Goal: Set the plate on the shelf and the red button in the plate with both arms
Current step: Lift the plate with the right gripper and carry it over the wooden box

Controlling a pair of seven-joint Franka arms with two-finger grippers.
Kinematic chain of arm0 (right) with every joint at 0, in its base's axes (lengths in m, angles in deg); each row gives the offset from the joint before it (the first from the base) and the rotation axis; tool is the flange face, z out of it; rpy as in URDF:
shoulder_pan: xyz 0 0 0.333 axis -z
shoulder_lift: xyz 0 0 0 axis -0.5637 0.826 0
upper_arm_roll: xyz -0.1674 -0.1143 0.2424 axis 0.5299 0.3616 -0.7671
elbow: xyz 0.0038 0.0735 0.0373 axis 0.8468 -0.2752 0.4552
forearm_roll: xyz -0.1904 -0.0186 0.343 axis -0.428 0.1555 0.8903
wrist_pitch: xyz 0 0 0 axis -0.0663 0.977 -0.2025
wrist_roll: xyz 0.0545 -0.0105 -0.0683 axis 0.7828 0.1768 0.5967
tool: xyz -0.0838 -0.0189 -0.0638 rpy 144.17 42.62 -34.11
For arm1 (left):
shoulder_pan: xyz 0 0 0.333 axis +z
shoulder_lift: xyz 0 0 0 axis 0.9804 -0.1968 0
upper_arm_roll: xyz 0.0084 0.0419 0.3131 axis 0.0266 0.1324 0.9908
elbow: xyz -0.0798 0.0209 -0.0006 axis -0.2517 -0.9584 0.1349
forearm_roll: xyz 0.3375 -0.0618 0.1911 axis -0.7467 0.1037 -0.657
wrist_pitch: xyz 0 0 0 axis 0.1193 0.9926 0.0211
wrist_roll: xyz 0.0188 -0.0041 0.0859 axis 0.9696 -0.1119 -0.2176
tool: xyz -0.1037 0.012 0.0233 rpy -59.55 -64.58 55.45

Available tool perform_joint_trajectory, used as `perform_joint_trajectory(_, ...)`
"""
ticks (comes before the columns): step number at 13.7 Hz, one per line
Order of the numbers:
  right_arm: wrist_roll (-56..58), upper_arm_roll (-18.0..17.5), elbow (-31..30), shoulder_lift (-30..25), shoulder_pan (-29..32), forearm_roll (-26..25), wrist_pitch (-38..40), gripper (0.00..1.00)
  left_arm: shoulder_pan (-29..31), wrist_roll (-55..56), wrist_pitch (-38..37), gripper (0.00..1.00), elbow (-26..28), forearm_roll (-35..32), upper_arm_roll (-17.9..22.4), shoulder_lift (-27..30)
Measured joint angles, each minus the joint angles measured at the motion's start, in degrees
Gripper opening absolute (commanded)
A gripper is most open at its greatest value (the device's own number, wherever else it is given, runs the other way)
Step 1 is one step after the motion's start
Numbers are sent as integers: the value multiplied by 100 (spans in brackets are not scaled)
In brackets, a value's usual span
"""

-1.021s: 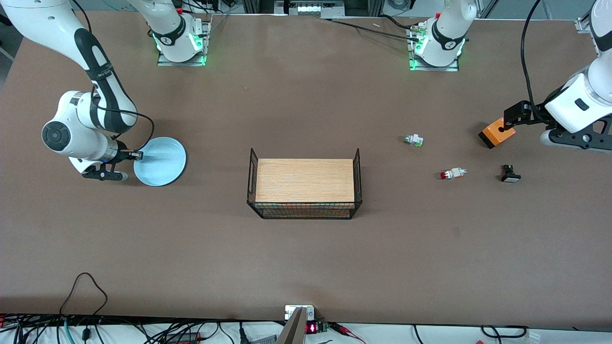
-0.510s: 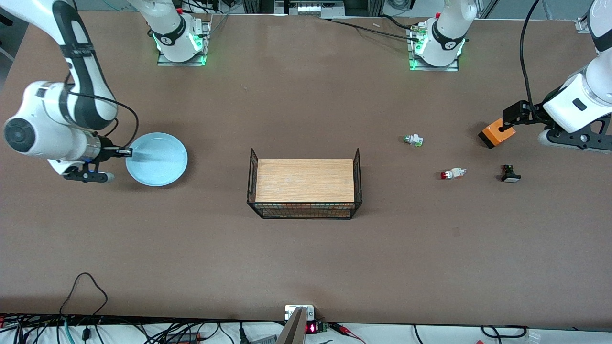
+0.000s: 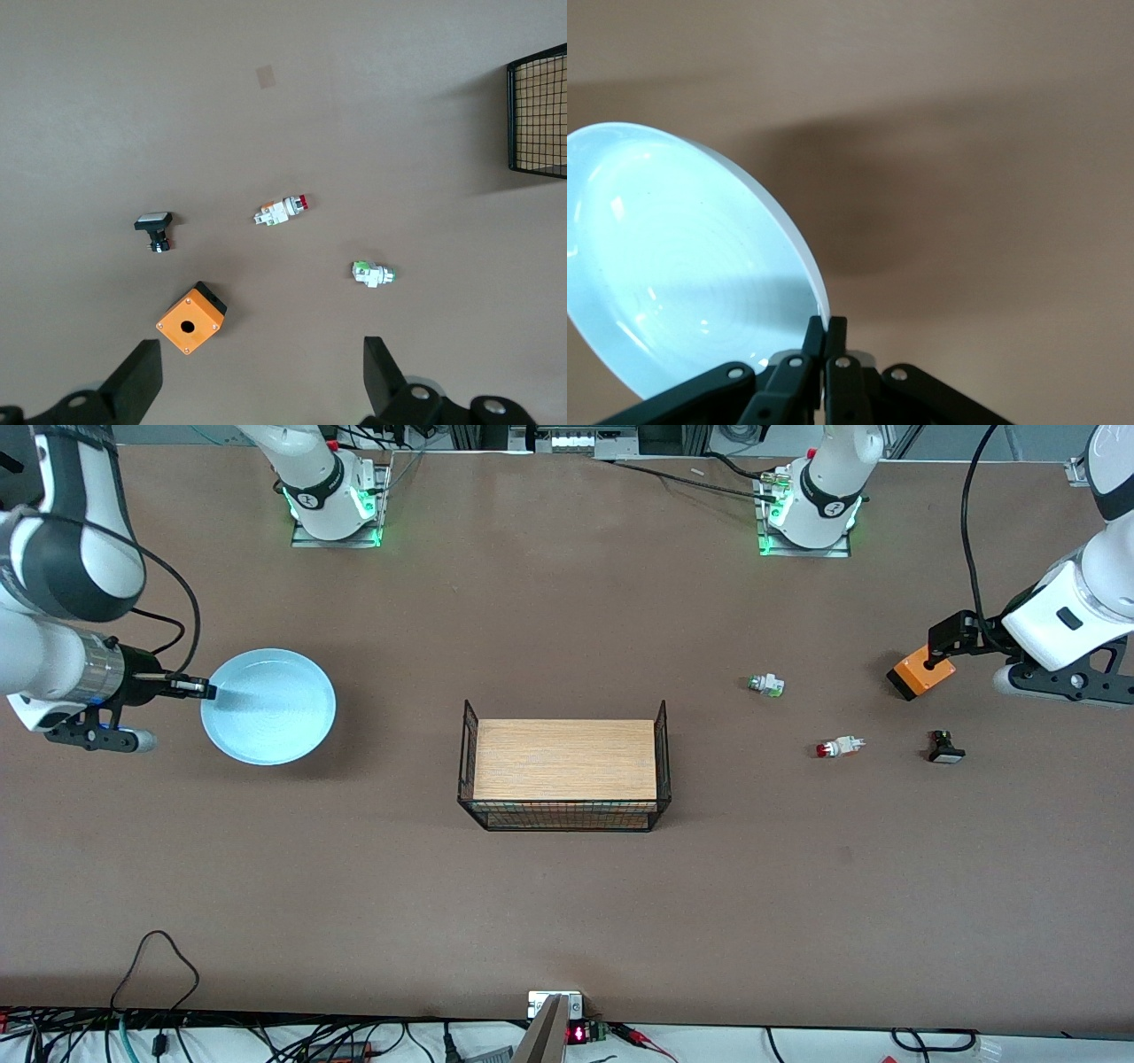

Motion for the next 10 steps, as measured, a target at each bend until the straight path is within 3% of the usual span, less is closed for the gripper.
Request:
perform_joint_trajectory(4,-1961,-58,766,-12,-647,592,616,0,0,0,-95,100,0,0,0,4)
perform_joint_trajectory(10,-5042,-88,1151,48,-1620,1381,747,0,0,0,-162,100,0,0,0,29)
